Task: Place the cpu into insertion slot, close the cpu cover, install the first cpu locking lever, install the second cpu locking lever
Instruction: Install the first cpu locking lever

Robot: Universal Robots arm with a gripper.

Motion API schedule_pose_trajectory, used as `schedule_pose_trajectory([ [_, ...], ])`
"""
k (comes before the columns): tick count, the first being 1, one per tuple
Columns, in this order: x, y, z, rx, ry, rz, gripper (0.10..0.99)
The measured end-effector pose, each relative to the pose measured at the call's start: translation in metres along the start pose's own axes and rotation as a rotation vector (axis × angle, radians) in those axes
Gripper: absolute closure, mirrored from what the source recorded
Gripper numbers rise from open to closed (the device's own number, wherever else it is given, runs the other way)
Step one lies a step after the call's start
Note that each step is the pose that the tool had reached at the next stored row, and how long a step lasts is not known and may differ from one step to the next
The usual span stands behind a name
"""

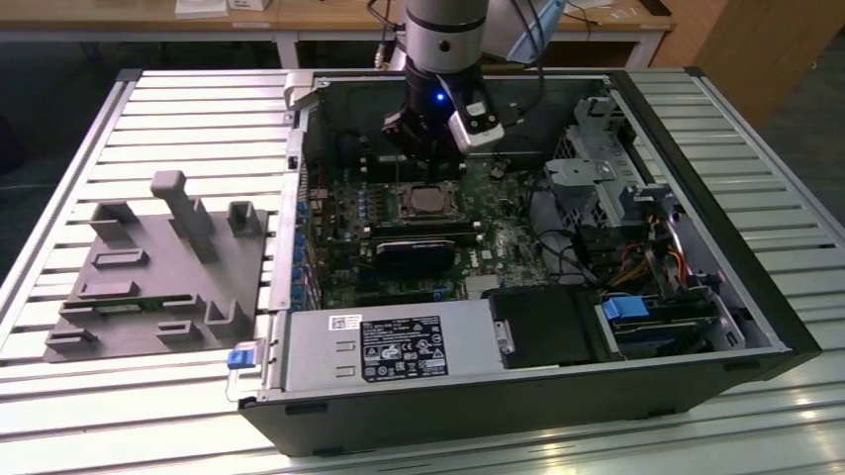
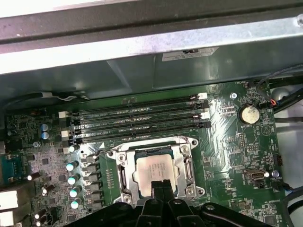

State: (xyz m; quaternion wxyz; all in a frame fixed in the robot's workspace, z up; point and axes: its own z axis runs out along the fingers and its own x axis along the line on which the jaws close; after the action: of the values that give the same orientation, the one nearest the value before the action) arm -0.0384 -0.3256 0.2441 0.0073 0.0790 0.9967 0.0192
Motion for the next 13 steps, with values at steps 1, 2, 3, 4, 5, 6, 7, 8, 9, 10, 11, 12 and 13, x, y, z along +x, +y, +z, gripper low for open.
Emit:
schedule_pose_trajectory([
  [1,0.0000,0.0000,-0.0003,0.000,0.0000,0.000,0.980],
  [2,0.0000,0.0000,-0.0004,0.000,0.0000,0.000,0.980],
  [3,0.0000,0.0000,-0.0004,0.000,0.0000,0.000,0.980],
  [4,0.0000,0.0000,-0.0005,0.000,0.0000,0.000,0.980],
  [5,0.0000,0.0000,-0.0005,0.000,0.0000,0.000,0.980],
  [6,0.0000,0.0000,-0.0005,0.000,0.0000,0.000,0.980],
  [7,0.0000,0.0000,-0.0006,0.000,0.0000,0.000,0.980],
  [8,0.0000,0.0000,-0.0006,0.000,0.0000,0.000,0.980],
  [9,0.0000,0.0000,-0.0006,0.000,0.0000,0.000,0.980],
  [10,0.0000,0.0000,-0.0007,0.000,0.0000,0.000,0.980],
  [11,0.0002,0.0000,-0.0007,0.000,0.0000,0.000,0.980],
  [12,0.0007,-0.0001,-0.0007,0.000,0.0001,0.000,0.980],
  [13,0.0024,-0.0004,-0.0008,0.000,0.0001,0.000,0.980],
])
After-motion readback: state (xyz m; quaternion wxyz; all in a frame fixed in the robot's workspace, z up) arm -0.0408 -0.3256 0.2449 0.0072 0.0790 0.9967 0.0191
